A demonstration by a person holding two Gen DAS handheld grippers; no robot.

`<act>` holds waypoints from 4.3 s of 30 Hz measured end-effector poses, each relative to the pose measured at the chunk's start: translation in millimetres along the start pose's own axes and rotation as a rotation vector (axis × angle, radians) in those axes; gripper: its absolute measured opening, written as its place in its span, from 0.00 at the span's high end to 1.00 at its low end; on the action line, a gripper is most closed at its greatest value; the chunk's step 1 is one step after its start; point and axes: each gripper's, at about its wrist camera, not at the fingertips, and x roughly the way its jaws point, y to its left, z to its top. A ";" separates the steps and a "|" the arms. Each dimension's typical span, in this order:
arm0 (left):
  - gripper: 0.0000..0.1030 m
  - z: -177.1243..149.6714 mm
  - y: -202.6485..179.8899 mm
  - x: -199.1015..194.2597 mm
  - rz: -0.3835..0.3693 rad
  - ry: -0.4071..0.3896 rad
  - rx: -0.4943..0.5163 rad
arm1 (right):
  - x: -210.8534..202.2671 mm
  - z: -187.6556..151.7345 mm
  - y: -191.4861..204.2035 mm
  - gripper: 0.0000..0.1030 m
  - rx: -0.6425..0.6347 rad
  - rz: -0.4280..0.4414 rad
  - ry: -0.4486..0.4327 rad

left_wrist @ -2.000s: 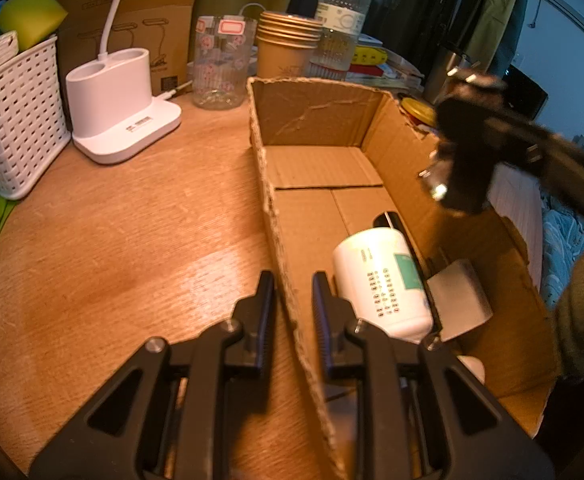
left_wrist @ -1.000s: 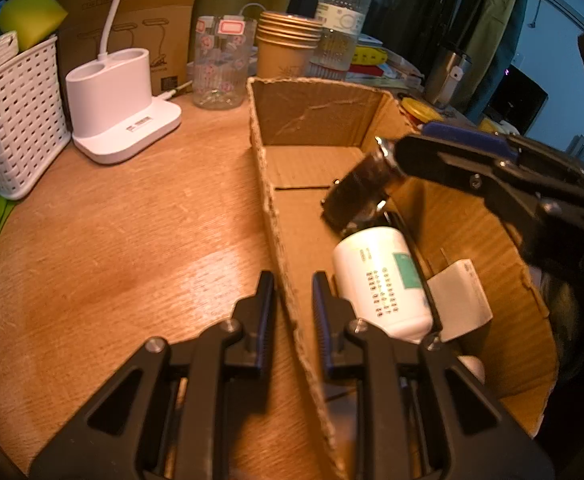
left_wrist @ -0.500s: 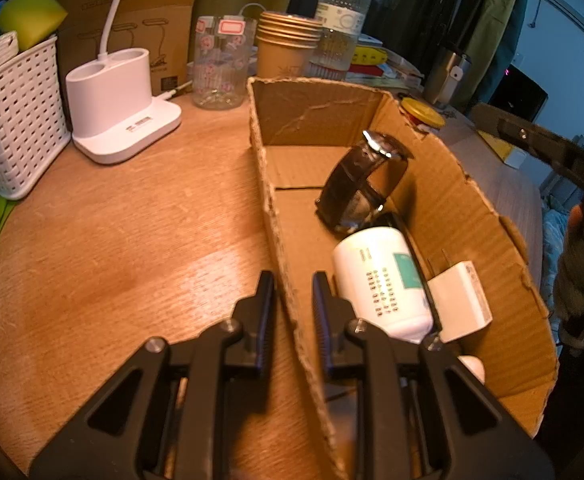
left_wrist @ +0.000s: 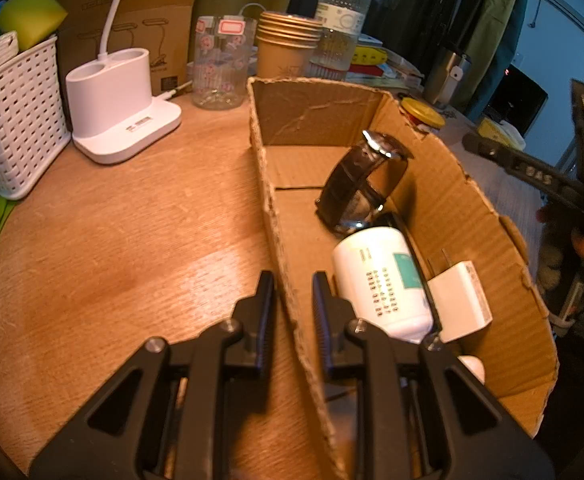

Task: Organize rigid objects
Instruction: 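Move the right gripper to the black flip car key, then close the right gripper on the black car key, then lift the car key with the right gripper and carry it over the box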

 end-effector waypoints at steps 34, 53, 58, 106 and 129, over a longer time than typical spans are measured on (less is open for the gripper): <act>0.80 0.2 -0.1 0.2 0.000 0.000 0.000 | 82.4 1.9 -19.1 0.51 0.047 -0.085 0.221; 0.80 0.3 0.0 0.4 0.000 0.000 -0.001 | 73.0 -0.7 -20.3 0.63 0.060 -0.054 0.185; 0.80 0.3 0.0 0.3 0.000 0.000 -0.001 | 63.8 -4.7 -24.3 0.63 0.094 -0.006 0.166; 0.80 0.6 0.2 0.6 0.000 0.001 -0.002 | -68.1 13.6 78.2 0.63 -0.084 0.229 -0.073; 0.80 0.7 0.3 0.7 -0.001 0.001 -0.002 | -89.6 11.9 85.3 0.63 -0.105 0.230 -0.124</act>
